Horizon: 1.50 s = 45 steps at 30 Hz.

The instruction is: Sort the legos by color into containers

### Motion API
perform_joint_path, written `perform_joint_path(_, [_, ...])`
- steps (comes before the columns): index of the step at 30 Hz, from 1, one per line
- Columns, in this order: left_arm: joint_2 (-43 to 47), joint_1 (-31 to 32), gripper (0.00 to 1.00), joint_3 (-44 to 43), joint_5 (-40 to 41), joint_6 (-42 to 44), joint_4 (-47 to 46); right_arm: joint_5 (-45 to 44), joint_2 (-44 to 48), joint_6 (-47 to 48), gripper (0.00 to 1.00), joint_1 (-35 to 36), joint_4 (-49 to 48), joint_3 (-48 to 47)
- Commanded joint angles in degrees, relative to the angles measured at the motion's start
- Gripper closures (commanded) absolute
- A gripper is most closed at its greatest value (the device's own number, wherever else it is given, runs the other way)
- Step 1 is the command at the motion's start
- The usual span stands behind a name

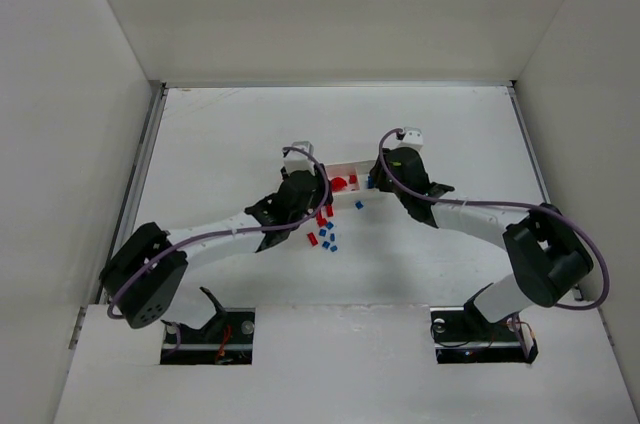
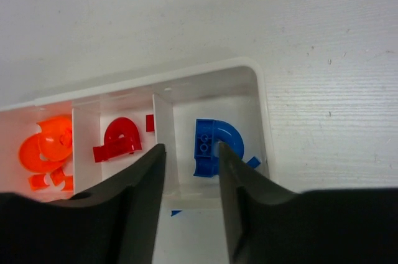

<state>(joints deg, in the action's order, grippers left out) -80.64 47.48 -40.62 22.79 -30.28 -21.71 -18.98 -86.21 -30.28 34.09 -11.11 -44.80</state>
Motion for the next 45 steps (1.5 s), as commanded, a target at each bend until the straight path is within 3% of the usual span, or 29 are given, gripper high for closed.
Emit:
perform_joint_path(1, [6.3, -0.6, 0.54, 5.2, 3.2, -0.7, -0.5, -2.5, 1.0, 1.3, 0.51, -0.1, -2.8, -2.0])
perform_joint_path(6, [13.1, -0.4, 0.59, 12.9, 6.3, -1.7, 2.5, -5.0, 5.3, 2.2, 0.46, 2.4, -2.0, -0.6])
perform_joint_path(13, [12.8, -1.4, 0.63, 17.2, 6.8, -3.3, 4.0, -8.0, 9.9, -0.9, 0.75, 10.6, -2.3, 3.9])
perform_joint_path(16, [8.8, -0.9, 0.65, 15.8, 6.0, -3.4, 3.3, -9.4, 9.8, -2.1, 0.77, 14.8, -2.7, 5.0])
perform_joint_path(24, [-0.2, -1.4, 0.67, 11.7, 5.5, -4.1, 1.9, -14.1, 7.1, -5.2, 0.74, 22.8, -4.6, 7.5])
perform_joint_path(37, [-9.1, -4.5, 0.69, 7.1, 6.6, -3.4, 0.7, -14.7, 4.2, -9.7, 0.65, 25.1, -10.2, 12.4])
perform_joint_path(45, [-9.7, -3.4, 0.85, 6.9, 6.6, -3.2, 1.1, -17.1, 1.8, -12.3, 0.5, 22.7, -13.6, 16.1])
